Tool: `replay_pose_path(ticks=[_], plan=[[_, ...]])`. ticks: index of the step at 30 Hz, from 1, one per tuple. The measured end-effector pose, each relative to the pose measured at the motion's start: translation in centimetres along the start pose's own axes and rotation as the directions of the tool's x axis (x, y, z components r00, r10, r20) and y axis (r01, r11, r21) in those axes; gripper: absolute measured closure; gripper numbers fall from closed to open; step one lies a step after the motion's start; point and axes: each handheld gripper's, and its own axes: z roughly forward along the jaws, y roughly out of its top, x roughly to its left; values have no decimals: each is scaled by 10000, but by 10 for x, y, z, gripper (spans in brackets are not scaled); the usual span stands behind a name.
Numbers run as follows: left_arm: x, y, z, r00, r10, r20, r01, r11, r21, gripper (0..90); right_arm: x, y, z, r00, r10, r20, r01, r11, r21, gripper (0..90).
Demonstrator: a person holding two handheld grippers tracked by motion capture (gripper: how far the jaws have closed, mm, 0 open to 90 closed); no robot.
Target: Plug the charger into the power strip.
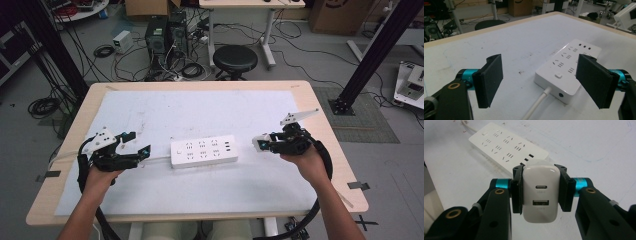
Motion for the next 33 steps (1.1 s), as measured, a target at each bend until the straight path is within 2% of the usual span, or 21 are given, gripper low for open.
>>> replay_pose_path(ticks=[4, 10, 11, 13, 15, 19, 23, 25, 26, 29, 30, 33], plan=[[1, -2, -2, 10000, 2, -38, -2, 10000, 55, 219, 1, 5, 0, 9999, -145, -13, 145, 9999, -1, 634], [4, -7, -4, 9999, 5, -141, -3, 9999, 105, 219, 5, 21, 7, 9966, -826, -11, 826, 9959, 376, 634], [4, -7, -4, 9999, 5, -141, -3, 9999, 105, 219, 5, 21, 7, 9966, -826, -11, 826, 9959, 376, 634], [5, -8, -4, 9998, -93, -147, 95, 9998, 147, 219, 10, 32, 11, 9904, -1377, -99, 1381, 9891, 513, 634], [6, -8, -4, 9999, -37, -134, 39, 9998, 204, 219, 12, 39, 14, 9869, -1608, -148, 1614, 9850, 616, 634], [7, -10, -5, 9998, -54, -174, 58, 9997, 217, 219, 17, 52, 22, 9743, -2248, -166, 2254, 9694, 972, 634], [7, -15, -4, 9999, -112, -81, 115, 9994, 338, 219, 20, 62, 33, 9668, -2526, -382, 2554, 9590, 1229, 634], [7, -16, -3, 9998, -172, -61, 174, 9993, 333, 219, 21, 64, 37, 9655, -2570, -433, 2604, 9570, 1279, 634], [8, -17, -3, 9998, -185, -60, 187, 9993, 321, 219, 22, 69, 45, 9589, -2757, -665, 2826, 9487, 1415, 634], [9, -18, -2, 9998, -172, -55, 174, 9992, 353, 219, 22, 71, 50, 9555, -2845, -781, 2934, 9440, 1507, 634], [10, -18, -2, 9998, -183, -90, 186, 9992, 358, 219, 22, 75, 58, 9516, -2919, -960, 3043, 9386, 1626, 634], [10, -19, -1, 9997, -215, -66, 217, 9991, 354, 219, 22, 77, 62, 9486, -2977, -1078, 3126, 9347, 1691, 634]])
